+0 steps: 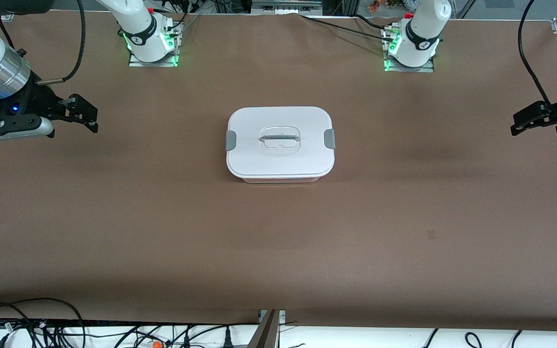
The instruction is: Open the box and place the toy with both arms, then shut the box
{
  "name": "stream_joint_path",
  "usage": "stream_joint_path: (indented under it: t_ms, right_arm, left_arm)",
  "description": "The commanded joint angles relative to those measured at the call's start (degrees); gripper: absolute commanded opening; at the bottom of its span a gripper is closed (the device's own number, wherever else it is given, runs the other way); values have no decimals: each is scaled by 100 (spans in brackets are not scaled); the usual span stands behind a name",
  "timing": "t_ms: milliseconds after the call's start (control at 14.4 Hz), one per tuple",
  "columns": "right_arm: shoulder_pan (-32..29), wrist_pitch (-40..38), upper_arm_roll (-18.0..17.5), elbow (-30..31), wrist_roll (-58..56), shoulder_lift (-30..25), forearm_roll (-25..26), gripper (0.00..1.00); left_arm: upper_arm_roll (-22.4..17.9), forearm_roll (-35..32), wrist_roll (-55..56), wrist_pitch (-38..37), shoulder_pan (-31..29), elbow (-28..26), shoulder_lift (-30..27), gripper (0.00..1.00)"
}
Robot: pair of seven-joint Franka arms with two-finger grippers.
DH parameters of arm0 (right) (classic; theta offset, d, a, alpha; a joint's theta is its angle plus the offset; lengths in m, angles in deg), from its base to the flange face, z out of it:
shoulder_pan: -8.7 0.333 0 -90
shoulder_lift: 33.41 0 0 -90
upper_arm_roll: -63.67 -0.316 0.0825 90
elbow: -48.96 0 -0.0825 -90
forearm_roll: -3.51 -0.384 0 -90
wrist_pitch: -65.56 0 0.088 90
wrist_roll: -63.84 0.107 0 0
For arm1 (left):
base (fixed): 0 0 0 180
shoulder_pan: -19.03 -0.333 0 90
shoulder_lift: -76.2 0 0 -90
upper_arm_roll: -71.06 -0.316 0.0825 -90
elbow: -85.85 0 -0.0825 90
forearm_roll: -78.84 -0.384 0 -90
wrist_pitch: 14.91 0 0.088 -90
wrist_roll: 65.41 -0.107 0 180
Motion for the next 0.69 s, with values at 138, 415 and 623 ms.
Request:
stream_joint_path:
  t_ms: [138,415,623]
  right_arm:
    - [14,-222,-12,-62,-22,-22,64,100]
    - [14,-144,-21,-89,-22,-40,82,100]
    - [15,-134,-21,-80,-22,-31,100,100]
  left_arm:
    - [-13,105,-59,-11,-71,41,109,100]
    - [-13,105,-50,-11,-54,50,180,100]
    - [-4,96,-59,-20,-27,137,224,100]
